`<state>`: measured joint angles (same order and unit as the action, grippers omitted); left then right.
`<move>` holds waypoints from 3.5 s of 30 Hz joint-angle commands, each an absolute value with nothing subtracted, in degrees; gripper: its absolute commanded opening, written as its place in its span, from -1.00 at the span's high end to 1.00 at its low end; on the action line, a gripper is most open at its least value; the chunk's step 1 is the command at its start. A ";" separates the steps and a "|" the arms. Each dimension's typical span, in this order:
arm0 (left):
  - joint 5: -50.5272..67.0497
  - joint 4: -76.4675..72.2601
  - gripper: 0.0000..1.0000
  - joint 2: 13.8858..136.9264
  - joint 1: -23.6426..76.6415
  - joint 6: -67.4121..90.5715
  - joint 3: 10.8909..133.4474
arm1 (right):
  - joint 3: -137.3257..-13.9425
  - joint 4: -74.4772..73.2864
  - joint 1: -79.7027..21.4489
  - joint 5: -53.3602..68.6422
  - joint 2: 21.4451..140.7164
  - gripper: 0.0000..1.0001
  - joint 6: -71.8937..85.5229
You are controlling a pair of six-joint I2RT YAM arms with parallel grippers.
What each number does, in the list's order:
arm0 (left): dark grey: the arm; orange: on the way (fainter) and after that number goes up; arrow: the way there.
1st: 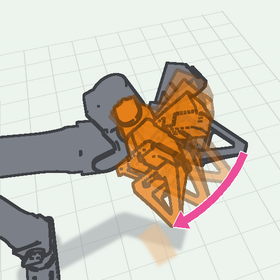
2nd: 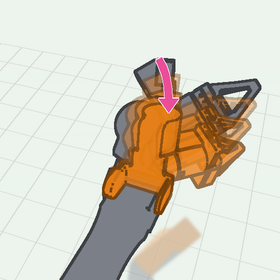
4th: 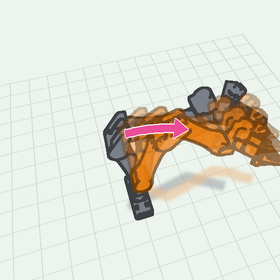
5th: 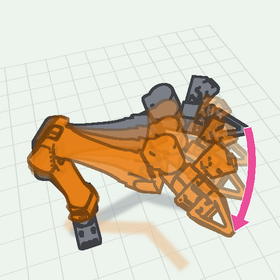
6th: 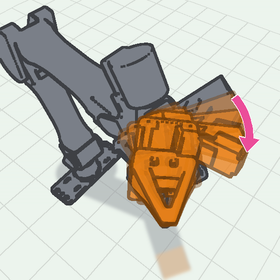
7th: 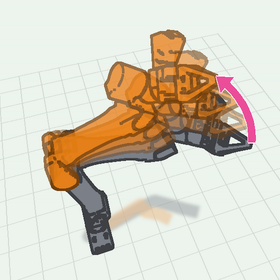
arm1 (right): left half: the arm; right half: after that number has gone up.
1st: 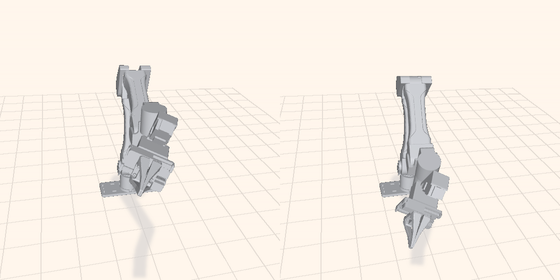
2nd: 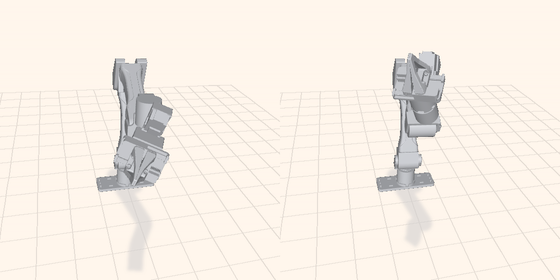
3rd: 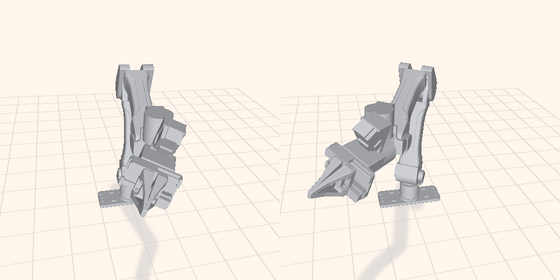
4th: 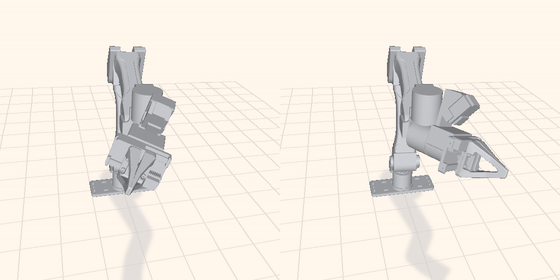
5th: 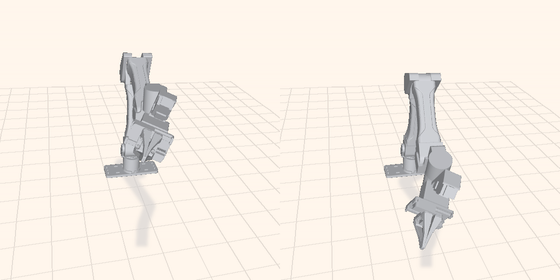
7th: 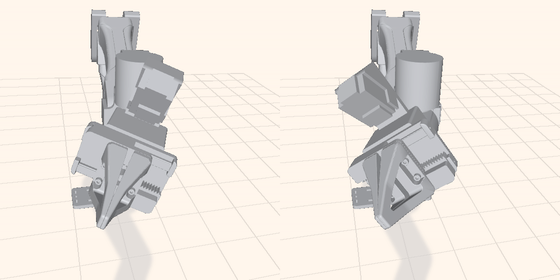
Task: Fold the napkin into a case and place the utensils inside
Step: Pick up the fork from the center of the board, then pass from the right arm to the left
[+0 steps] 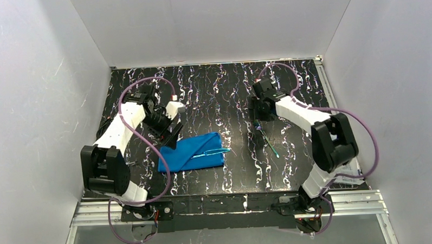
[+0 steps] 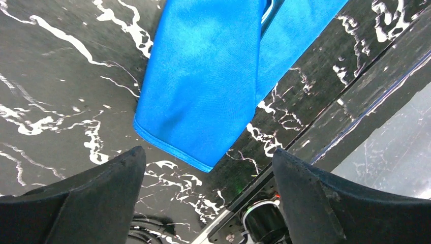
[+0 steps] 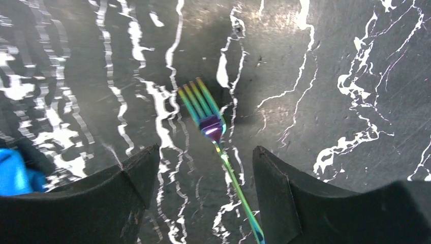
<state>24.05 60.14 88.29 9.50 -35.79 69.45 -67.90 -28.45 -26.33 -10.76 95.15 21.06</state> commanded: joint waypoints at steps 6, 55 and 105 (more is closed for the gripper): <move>21.21 66.50 -0.97 84.11 9.23 -30.03 82.68 | -74.66 -27.39 -24.81 -12.99 104.99 -0.37 16.55; 34.81 59.59 -0.97 91.98 20.55 -13.00 95.76 | -76.10 -21.44 -18.35 0.36 92.03 0.97 37.67; 18.56 47.20 1.00 71.98 22.94 -52.38 83.75 | -80.36 -6.33 -26.13 26.56 70.93 -0.97 58.91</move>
